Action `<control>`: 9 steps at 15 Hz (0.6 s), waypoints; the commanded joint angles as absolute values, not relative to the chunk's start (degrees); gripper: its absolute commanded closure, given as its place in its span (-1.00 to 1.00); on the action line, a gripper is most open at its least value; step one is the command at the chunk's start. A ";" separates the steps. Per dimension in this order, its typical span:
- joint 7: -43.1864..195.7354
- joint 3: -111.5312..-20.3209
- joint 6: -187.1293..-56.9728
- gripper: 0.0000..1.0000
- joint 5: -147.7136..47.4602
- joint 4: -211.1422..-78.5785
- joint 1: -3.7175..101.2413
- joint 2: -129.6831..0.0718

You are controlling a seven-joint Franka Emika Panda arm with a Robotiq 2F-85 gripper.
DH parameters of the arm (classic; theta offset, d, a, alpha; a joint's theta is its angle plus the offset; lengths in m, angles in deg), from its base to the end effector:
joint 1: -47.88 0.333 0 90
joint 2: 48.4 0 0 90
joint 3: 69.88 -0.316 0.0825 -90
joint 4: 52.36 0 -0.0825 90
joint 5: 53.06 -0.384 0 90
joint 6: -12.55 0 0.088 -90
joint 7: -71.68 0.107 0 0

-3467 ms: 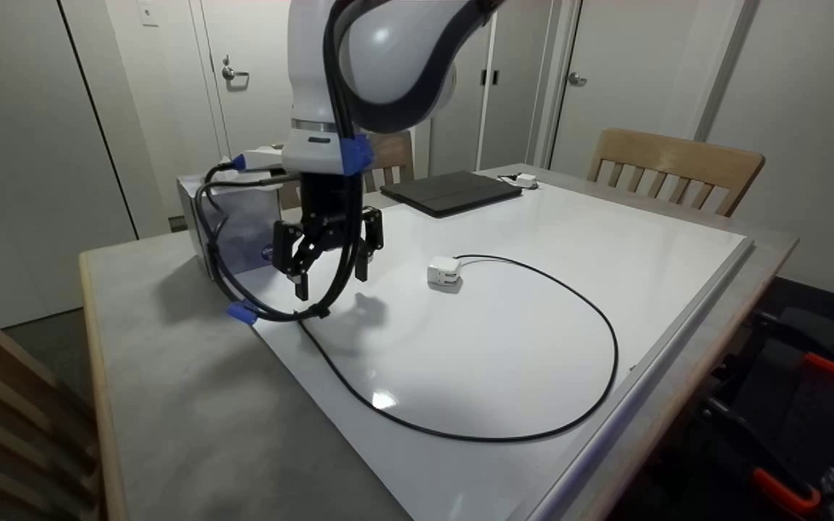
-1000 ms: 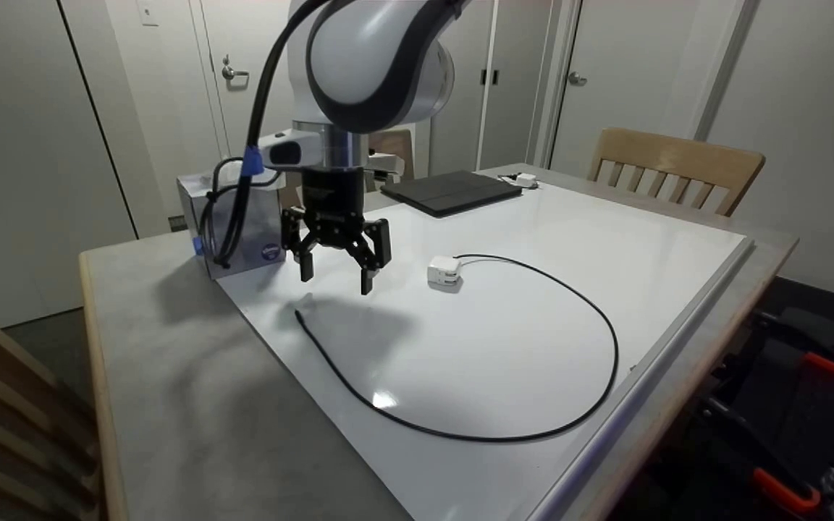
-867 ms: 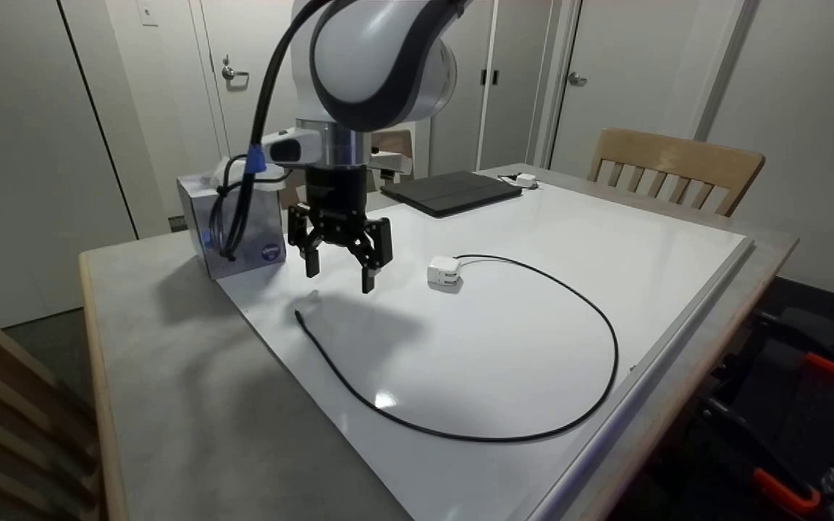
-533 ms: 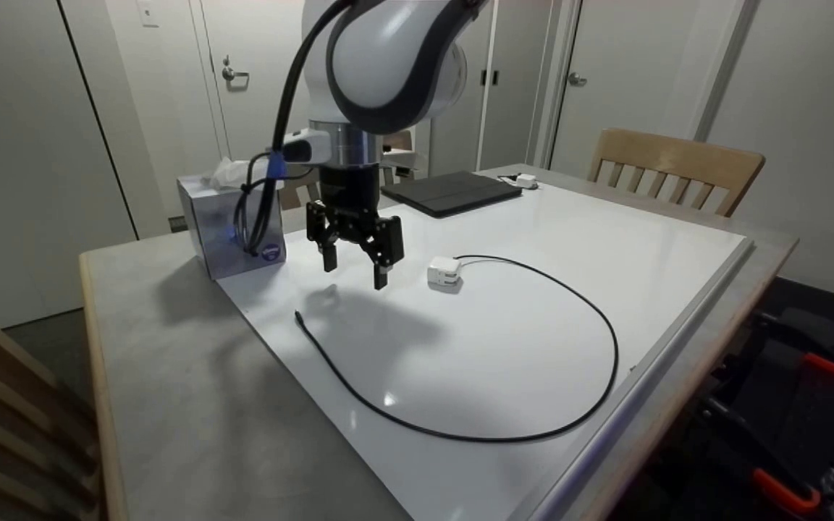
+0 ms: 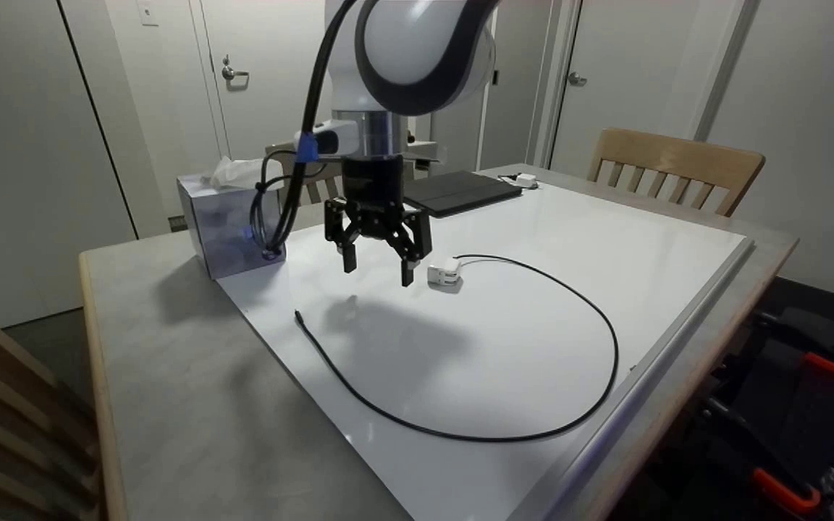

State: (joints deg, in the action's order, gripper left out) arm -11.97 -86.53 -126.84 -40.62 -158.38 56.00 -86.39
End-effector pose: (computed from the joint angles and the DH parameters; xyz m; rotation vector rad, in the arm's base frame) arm 0.5806 0.2578 0.1709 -1.6575 -2.6006 0.0264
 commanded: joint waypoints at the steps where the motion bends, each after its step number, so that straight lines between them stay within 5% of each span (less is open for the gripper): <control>1: -13.30 -85.70 -127.92 -1.00 -39.89 -165.64 54.87 -80.98; 9: -13.62 -85.09 -131.88 -1.00 -39.82 -176.79 53.31 -74.60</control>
State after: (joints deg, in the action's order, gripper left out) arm -12.34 -85.00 -129.25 -39.51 -171.18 54.29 -78.48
